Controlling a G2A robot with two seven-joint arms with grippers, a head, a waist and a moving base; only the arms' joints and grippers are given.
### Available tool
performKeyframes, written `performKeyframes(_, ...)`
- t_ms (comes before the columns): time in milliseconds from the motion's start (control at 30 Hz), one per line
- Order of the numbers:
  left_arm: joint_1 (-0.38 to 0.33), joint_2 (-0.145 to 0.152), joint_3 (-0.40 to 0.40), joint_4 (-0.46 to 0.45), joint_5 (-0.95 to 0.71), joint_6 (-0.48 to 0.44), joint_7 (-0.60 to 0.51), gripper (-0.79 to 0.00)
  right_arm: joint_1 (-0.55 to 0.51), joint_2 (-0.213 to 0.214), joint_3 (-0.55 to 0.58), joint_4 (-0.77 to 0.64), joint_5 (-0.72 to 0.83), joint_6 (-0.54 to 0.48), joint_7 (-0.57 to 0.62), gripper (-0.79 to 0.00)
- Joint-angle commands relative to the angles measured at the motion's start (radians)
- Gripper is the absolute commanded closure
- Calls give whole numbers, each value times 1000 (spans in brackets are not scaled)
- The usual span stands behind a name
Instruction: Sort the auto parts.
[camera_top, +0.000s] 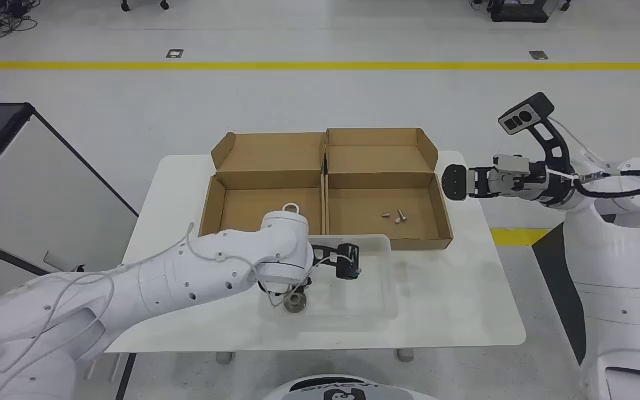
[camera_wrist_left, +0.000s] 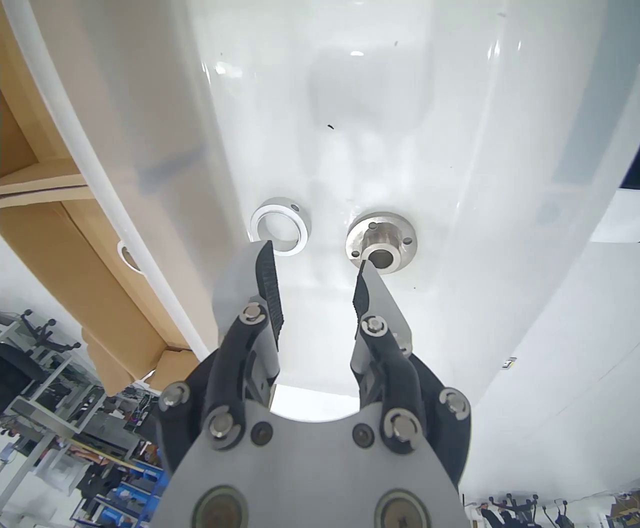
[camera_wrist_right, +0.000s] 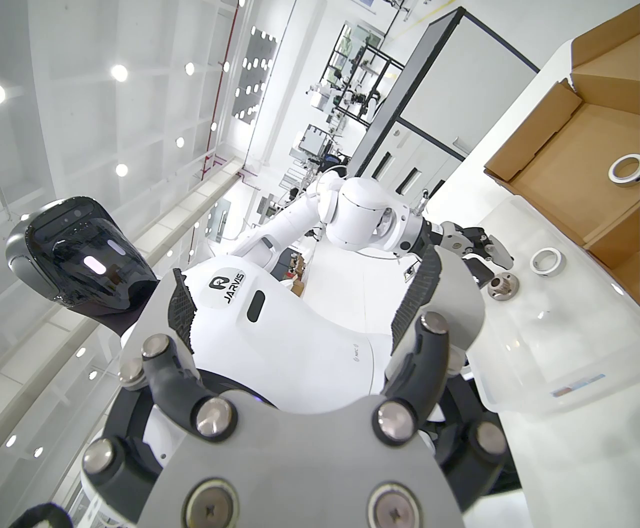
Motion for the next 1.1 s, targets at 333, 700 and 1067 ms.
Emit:
performKeyframes(333,65,-55,0,121,80,-16,16,-286,0,0,0,0,0,0,0,-785)
performKeyframes(700,57,-92,0,190,89,-7,7,-185,0,0,0,0,0,0,0,-785)
performKeyframes(1067,59,-120,0,236,116,-4,4,-142,0,0,0,0,0,0,0,-785)
